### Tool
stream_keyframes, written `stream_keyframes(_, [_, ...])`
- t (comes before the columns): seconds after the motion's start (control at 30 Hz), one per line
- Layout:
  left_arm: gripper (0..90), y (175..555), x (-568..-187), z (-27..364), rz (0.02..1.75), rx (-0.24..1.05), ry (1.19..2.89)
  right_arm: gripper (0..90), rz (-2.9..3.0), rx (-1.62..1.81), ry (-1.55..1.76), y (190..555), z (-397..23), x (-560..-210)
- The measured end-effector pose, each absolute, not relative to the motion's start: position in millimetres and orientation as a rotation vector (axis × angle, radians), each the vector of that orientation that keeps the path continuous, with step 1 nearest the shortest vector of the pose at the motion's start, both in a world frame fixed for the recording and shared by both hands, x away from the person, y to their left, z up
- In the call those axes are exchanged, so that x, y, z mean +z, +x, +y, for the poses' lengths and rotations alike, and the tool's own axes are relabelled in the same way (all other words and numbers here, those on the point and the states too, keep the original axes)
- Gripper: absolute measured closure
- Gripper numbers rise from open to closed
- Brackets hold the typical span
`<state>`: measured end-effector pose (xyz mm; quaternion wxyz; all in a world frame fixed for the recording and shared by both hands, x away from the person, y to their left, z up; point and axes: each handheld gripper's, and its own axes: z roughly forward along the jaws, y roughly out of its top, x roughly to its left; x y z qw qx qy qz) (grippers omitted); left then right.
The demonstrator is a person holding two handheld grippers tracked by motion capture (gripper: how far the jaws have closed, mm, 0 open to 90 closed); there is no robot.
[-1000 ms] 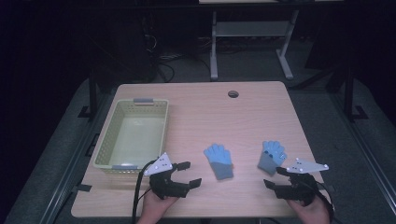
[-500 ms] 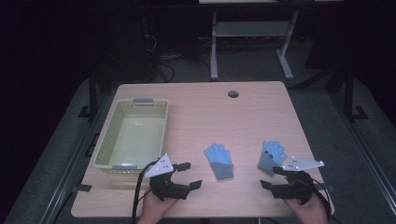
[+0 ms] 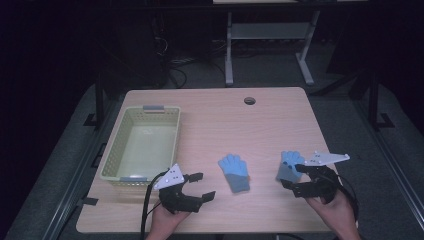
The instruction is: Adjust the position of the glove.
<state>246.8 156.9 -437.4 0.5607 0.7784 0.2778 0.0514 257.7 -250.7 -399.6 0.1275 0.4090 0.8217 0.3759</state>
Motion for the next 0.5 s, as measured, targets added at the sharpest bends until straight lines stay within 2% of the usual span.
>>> stream_keyframes(0.5, [21.0,247.3,-435.8,157.9,0.652,0.107,1.852,23.7,2.400,1.040,1.234,290.2,-246.3,-388.2])
